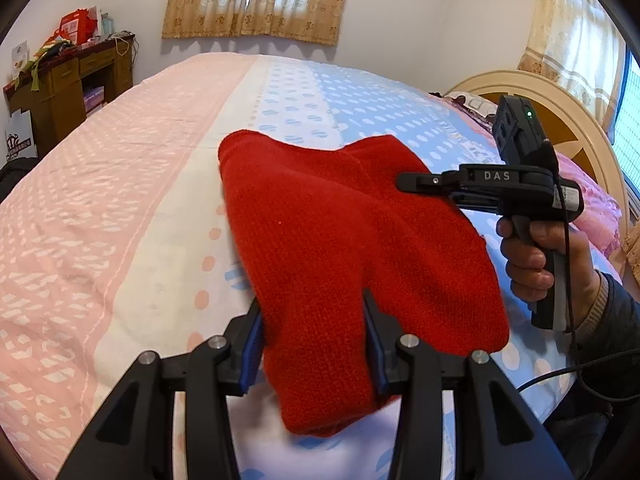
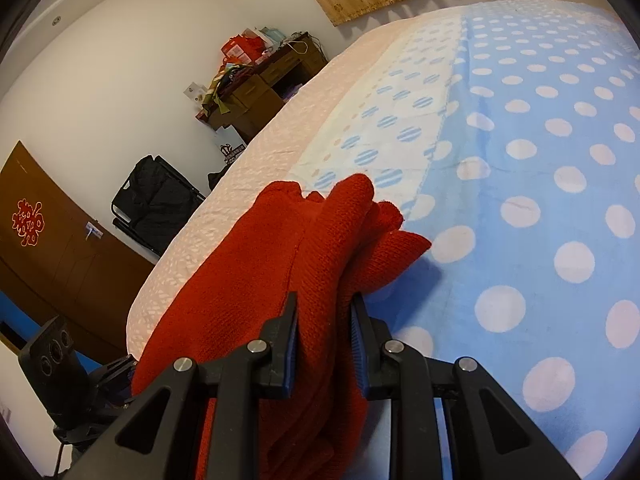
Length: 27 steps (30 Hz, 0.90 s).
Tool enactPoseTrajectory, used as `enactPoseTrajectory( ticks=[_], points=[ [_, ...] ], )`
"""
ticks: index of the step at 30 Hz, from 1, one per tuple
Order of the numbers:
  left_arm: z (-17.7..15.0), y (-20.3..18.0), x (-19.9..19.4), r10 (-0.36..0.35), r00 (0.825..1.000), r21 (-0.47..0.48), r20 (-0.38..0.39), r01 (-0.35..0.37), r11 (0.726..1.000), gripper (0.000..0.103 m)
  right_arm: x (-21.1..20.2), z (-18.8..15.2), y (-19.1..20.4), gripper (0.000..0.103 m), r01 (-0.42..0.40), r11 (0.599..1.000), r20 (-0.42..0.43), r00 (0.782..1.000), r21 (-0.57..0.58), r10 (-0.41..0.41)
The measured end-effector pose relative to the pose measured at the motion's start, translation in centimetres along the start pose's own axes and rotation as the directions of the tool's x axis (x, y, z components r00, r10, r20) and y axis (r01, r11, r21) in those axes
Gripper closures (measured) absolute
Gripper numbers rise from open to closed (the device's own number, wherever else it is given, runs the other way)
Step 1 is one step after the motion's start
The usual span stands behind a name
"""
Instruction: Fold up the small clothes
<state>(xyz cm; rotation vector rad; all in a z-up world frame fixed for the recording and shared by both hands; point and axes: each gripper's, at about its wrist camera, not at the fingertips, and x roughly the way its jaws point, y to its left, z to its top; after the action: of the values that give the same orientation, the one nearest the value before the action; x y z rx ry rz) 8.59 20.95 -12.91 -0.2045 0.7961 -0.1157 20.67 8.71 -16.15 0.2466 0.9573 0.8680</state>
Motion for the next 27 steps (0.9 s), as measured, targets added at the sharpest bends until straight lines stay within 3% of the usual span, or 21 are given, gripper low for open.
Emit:
enactPoseTrajectory(
  ticks=[13,18,22,24,27],
  points=[
    [-0.8,0.8,0.3,-0.027,1.000,-0.033,0.011,0.028,0.999,0.058,1.4,-0.7,-0.7,0.080,0.045,0.999,-0.028,0.999,0.015,-0.045],
    [-1.0,0.4,-0.3,-0.012,0.999,-0.021,0.030,0.013,1.000,0.053,1.5,-0.8,-1.0,0.077,0.061,0.998,-0.032,0.998,0.018,-0.061],
    [-0.3,-0.6,-3.6,0.004,0.992,0.035,0.127,-0.008,0.999,0.051,-0.3,-0.9,-0.4,0.072,0.101,0.995,0.021,0.995,0.014,-0.101],
    [0.1,-0.8,-4.8,0.016,0.984,0.039,0.177,-0.023,0.999,0.047,-2.3,-1.2,1.4,0.072,0.131,0.991,0.086,0.988,-0.026,-0.128],
    [0.3,-0.2,-4.0,0.060,0.985,0.009,0.164,-0.062,0.998,0.047,-4.7,-2.2,4.5,0.066,0.079,0.993,0.151,0.986,-0.093,-0.064]
  ],
)
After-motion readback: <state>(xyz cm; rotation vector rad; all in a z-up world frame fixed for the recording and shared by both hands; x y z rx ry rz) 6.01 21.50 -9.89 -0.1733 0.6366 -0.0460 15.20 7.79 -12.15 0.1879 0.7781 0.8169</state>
